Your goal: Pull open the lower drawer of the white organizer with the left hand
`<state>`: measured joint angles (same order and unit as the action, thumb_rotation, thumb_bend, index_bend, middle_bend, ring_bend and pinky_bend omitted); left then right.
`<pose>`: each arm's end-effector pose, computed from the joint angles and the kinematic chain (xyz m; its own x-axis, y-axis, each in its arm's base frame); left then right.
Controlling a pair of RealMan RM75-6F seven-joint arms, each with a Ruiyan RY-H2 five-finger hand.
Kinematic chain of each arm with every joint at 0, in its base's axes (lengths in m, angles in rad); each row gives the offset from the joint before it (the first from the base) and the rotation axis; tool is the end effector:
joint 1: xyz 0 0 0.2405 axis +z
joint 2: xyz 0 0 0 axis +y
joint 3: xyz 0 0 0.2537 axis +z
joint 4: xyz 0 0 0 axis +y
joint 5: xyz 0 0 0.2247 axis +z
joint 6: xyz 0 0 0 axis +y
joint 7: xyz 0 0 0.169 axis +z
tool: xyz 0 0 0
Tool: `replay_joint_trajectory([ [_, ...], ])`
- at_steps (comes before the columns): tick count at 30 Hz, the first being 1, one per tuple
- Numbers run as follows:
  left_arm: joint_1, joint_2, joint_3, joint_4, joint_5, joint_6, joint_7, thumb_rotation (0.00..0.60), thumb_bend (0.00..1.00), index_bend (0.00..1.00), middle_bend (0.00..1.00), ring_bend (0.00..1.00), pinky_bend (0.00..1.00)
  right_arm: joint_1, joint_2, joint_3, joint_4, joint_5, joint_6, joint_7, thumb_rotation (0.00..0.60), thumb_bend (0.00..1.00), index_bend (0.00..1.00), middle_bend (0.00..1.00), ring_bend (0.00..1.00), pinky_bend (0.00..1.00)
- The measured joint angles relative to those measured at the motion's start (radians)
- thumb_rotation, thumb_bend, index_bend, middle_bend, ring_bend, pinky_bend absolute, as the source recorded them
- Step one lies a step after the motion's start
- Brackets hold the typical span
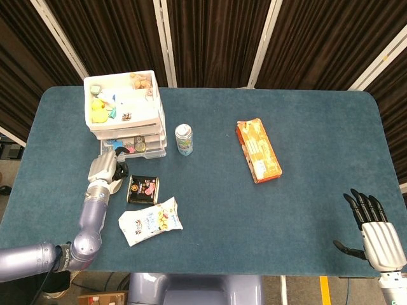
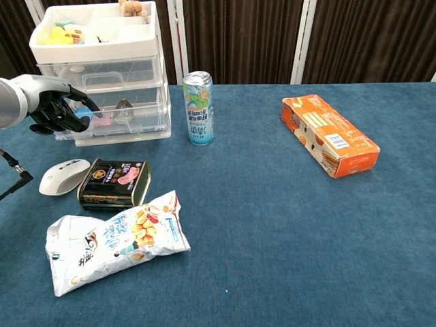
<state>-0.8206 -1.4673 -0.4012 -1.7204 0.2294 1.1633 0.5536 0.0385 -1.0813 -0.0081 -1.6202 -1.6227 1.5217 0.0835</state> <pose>-0.1505 0.3872 0.0066 0.0300 0.3381 0.9406 0.9544 0.2701 -0.1275 -0.3092 -0.1787 0.1441 0.3528 -0.0476 0.9345 -0.9337 -0.0825 0.3484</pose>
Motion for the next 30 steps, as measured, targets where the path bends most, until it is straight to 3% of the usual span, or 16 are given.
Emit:
replay_joint_trajectory([
  [15, 0.013, 0.074, 0.006, -0.072, -0.016, -0.047, -0.039, 0.600, 0.65, 0.35, 0.99, 0.95, 0.95, -0.002, -0.008, 0.005, 0.010, -0.009, 0.017, 0.004, 0.600, 0.09, 0.00, 0.00, 0.00, 0.00],
  [30, 0.017, 0.145, 0.053, -0.144, -0.025, -0.088, -0.066, 0.600, 0.66, 0.38, 0.99, 0.95, 0.96, -0.002, -0.014, 0.009, 0.019, -0.014, 0.029, 0.011, 0.600, 0.09, 0.00, 0.00, 0.00, 0.00],
])
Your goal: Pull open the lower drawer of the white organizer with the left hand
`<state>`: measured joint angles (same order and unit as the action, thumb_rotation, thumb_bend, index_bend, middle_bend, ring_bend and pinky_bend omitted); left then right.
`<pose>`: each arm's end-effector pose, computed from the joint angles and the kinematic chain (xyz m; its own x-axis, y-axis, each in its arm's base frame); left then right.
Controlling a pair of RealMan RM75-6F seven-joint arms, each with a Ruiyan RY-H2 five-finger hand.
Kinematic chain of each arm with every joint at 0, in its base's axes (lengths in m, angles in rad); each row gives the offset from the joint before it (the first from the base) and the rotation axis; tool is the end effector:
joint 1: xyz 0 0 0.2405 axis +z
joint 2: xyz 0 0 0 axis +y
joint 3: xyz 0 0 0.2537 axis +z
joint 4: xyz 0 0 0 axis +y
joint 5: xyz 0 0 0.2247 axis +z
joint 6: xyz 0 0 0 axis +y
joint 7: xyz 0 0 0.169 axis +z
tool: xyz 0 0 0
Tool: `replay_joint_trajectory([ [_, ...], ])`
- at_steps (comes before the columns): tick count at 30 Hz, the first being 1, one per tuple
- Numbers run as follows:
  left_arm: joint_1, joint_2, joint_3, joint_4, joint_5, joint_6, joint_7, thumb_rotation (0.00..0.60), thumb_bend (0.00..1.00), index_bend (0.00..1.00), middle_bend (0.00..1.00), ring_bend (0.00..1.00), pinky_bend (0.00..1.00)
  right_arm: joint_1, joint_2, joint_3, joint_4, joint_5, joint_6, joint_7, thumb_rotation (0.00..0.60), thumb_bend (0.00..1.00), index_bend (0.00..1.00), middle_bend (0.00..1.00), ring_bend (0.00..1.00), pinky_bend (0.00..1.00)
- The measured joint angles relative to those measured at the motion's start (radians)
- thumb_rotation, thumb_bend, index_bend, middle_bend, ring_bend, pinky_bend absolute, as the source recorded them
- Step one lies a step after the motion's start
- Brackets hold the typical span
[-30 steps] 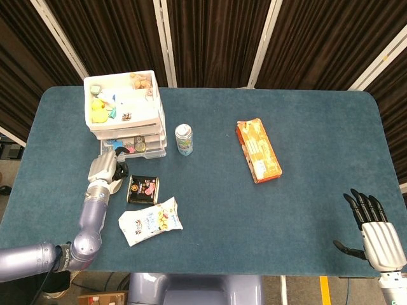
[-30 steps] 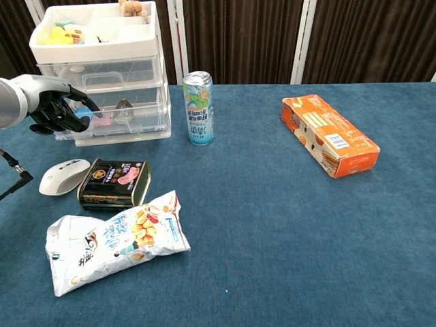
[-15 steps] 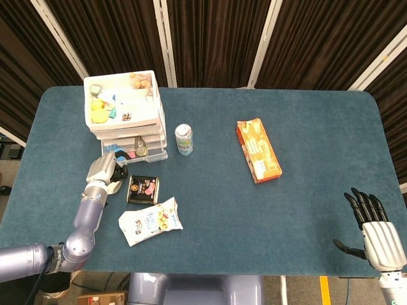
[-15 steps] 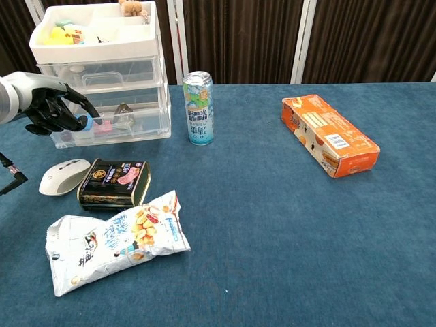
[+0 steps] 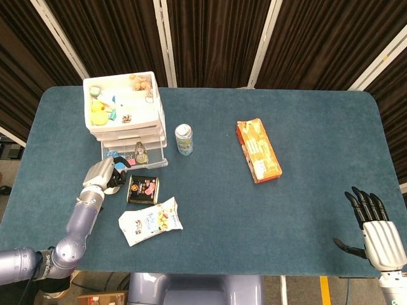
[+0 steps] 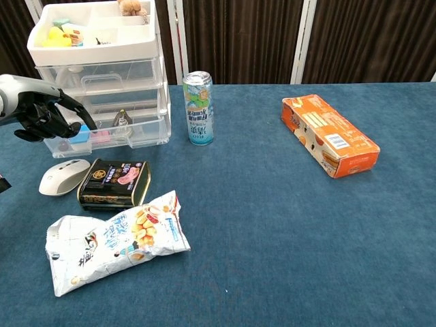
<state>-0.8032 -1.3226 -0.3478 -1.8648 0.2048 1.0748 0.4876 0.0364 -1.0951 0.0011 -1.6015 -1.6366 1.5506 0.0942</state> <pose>-0.1544 0.3650 0.0207 -0.0109 0.4281 0.9037 0.9626 0.2491 -0.1064 -0.3073 -0.1802 0.1462 0.3456 -0.0126 0.9383 -0.9343 -0.0978 0.3428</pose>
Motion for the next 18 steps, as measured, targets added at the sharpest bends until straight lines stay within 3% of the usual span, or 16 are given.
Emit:
replay_joint_trajectory([
  [14, 0.014, 0.049, 0.028, -0.057, 0.061, -0.012, -0.060, 0.600, 0.65, 0.33, 0.96, 0.92, 0.95, 0.000, 0.000, -0.001, 0.000, -0.001, 0.000, 0.001, 0.600, 0.09, 0.00, 0.00, 0.00, 0.00],
  [16, 0.020, 0.051, 0.029, -0.061, 0.081, -0.010, -0.073, 0.600, 0.60, 0.29, 0.92, 0.87, 0.92, 0.000, 0.000, -0.001, -0.001, -0.001, 0.000, 0.000, 0.600, 0.09, 0.00, 0.00, 0.00, 0.00],
  [18, 0.028, 0.053, 0.033, -0.063, 0.115, -0.003, -0.087, 0.600, 0.49, 0.21, 0.85, 0.80, 0.87, 0.000, 0.000, -0.001, 0.000, -0.003, 0.002, -0.001, 0.600, 0.09, 0.00, 0.00, 0.00, 0.00],
])
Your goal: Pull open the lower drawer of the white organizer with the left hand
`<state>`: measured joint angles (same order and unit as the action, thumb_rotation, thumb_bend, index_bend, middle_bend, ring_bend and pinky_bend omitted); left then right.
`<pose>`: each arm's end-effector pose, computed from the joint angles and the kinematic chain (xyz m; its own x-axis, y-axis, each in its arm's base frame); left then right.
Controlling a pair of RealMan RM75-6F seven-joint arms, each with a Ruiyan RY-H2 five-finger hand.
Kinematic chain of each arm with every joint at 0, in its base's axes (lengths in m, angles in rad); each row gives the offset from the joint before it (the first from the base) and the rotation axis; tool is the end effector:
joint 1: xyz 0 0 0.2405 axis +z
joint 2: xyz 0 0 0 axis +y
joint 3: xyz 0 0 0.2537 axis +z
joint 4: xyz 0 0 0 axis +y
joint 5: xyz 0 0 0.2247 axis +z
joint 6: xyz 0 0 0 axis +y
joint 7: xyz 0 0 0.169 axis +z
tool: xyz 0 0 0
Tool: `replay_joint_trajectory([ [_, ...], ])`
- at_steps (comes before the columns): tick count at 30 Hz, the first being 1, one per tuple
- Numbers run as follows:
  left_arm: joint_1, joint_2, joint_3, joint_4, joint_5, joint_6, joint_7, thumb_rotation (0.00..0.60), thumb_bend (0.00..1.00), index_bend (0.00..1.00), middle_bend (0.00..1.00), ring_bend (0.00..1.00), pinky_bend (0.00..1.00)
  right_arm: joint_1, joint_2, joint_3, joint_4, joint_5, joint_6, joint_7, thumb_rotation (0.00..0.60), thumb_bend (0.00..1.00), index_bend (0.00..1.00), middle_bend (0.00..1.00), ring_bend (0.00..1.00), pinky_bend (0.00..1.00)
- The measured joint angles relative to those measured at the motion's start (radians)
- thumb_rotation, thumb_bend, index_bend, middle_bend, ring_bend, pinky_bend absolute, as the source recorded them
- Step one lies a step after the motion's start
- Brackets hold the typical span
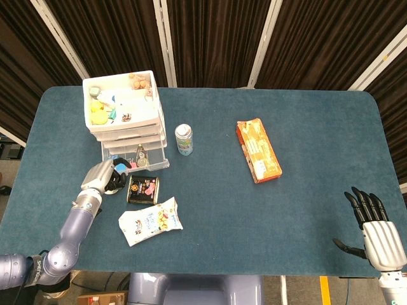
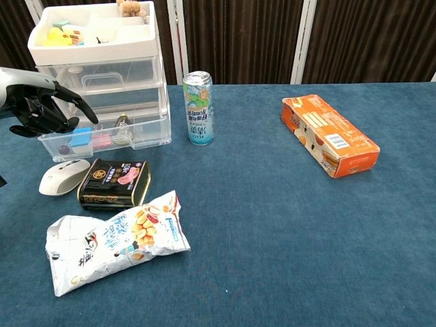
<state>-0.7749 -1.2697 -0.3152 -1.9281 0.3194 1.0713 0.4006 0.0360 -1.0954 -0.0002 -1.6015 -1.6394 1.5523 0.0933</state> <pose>-0.1510 0.3554 0.0322 -0.0206 0.4135 0.9103 0.9784 0.1955 -0.0667 -0.3069 -0.1797 0.1459 0.3461 -0.0125 0.9381 -0.9339 -0.1002 0.3433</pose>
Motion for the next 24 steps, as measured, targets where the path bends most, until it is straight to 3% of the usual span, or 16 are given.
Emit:
replay_joint_trajectory([
  [2, 0.008, 0.003, 0.007, -0.002, 0.036, 0.008, -0.007, 0.600, 0.33, 0.12, 0.75, 0.71, 0.78, 0.000, -0.001, 0.000, 0.001, -0.001, 0.000, -0.002, 0.600, 0.09, 0.00, 0.00, 0.00, 0.00],
  [5, 0.022, 0.010, 0.034, -0.004, 0.110, 0.031, -0.007, 0.600, 0.16, 0.07, 0.60, 0.57, 0.69, 0.000, -0.001, -0.001, 0.001, 0.002, -0.003, -0.003, 0.600, 0.09, 0.00, 0.00, 0.00, 0.00],
  [11, 0.065, 0.035, 0.099, -0.033, 0.241, 0.105, 0.011, 0.600, 0.13, 0.06, 0.28, 0.26, 0.45, -0.001, -0.001, 0.001, 0.002, 0.009, -0.005, -0.009, 0.600, 0.09, 0.00, 0.00, 0.00, 0.00],
  [17, 0.157, 0.075, 0.171, -0.072, 0.454, 0.195, -0.030, 0.600, 0.13, 0.05, 0.06, 0.02, 0.21, 0.000, -0.003, 0.005, 0.005, 0.012, -0.004, -0.021, 0.600, 0.09, 0.00, 0.00, 0.00, 0.00],
  [20, 0.219, 0.096, 0.228, -0.069, 0.607, 0.259, -0.053, 0.600, 0.13, 0.03, 0.00, 0.00, 0.12, 0.000, -0.007, 0.007, 0.009, 0.012, -0.002, -0.035, 0.600, 0.09, 0.00, 0.00, 0.00, 0.00],
  [24, 0.323, 0.114, 0.316, -0.012, 0.829, 0.378, -0.088, 0.600, 0.10, 0.00, 0.00, 0.00, 0.07, -0.001, -0.013, 0.011, 0.015, 0.017, 0.002, -0.050, 0.600, 0.09, 0.00, 0.00, 0.00, 0.00],
])
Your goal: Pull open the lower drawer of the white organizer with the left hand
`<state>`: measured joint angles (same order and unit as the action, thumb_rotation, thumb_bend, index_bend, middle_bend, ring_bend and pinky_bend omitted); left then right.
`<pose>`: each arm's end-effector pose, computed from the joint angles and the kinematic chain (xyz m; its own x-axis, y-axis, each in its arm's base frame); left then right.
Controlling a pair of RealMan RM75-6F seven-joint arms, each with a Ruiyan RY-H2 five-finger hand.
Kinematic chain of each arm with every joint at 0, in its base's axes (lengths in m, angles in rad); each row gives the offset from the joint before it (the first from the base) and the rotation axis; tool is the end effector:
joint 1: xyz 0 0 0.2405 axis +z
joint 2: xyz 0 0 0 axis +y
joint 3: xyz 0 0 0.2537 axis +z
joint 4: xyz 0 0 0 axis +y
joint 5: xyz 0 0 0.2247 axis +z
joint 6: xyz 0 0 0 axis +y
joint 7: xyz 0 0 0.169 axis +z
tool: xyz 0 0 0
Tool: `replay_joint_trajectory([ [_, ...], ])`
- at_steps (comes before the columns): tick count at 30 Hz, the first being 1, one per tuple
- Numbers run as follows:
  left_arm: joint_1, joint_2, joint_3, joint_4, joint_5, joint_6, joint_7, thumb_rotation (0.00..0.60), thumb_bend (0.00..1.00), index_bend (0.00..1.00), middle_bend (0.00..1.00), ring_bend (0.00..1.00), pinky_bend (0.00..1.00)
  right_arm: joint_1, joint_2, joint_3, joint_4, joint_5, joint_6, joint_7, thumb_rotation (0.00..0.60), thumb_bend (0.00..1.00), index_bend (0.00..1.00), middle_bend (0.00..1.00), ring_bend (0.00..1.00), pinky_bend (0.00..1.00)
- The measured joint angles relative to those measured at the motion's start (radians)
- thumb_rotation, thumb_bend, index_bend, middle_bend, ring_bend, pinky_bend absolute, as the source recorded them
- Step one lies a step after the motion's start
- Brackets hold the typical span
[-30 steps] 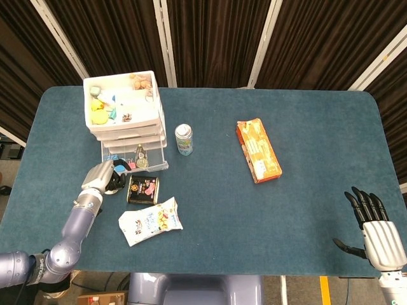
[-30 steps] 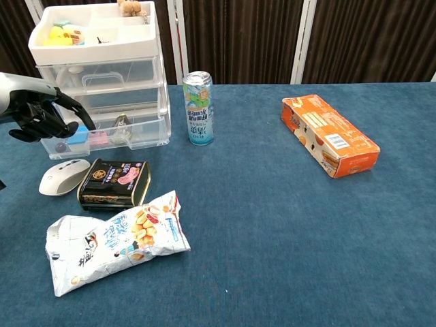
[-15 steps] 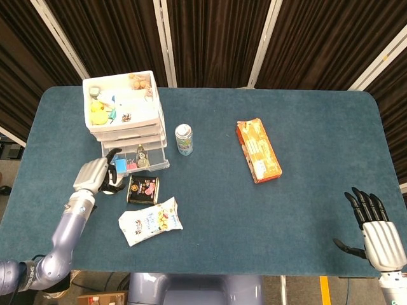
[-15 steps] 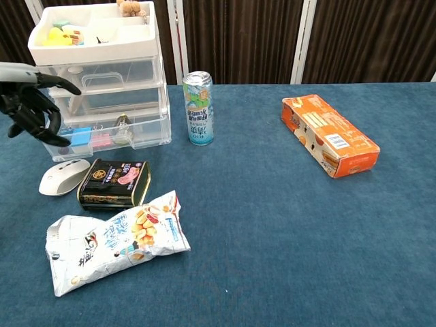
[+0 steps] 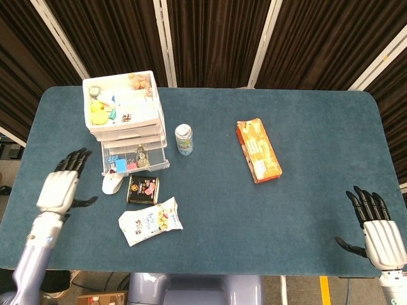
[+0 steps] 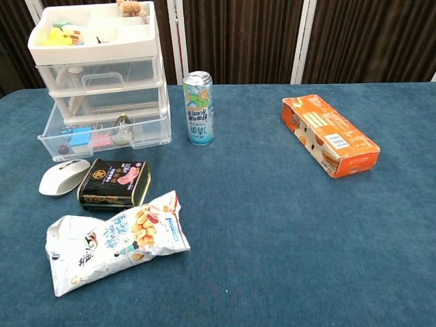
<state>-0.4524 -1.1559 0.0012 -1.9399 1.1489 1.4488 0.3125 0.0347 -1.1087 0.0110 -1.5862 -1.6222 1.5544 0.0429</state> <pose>-0.2139 0.2738 0.1007 0.3499 0.0887 0.9326 0.9365 -0.0598 -0.3457 -0.3106 -0.1821 0.1464 0.3938 0.0061 0.9192 -0.9158 -0.0831 0.3929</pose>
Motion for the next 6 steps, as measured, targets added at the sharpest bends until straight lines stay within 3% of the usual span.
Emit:
replay_joint_trajectory([
  [2, 0.072, 0.007, 0.049, 0.062, 0.103, 0.078, -0.024, 0.600, 0.10, 0.00, 0.00, 0.00, 0.06, -0.003, -0.002, 0.002, 0.002, 0.003, 0.004, -0.007, 0.600, 0.09, 0.00, 0.00, 0.00, 0.00],
  [6, 0.190, 0.022, 0.118, 0.183, 0.208, 0.181, -0.076, 0.600, 0.09, 0.00, 0.00, 0.00, 0.05, -0.008, -0.004, 0.006, 0.004, 0.008, 0.015, -0.015, 0.600, 0.09, 0.00, 0.00, 0.00, 0.00],
])
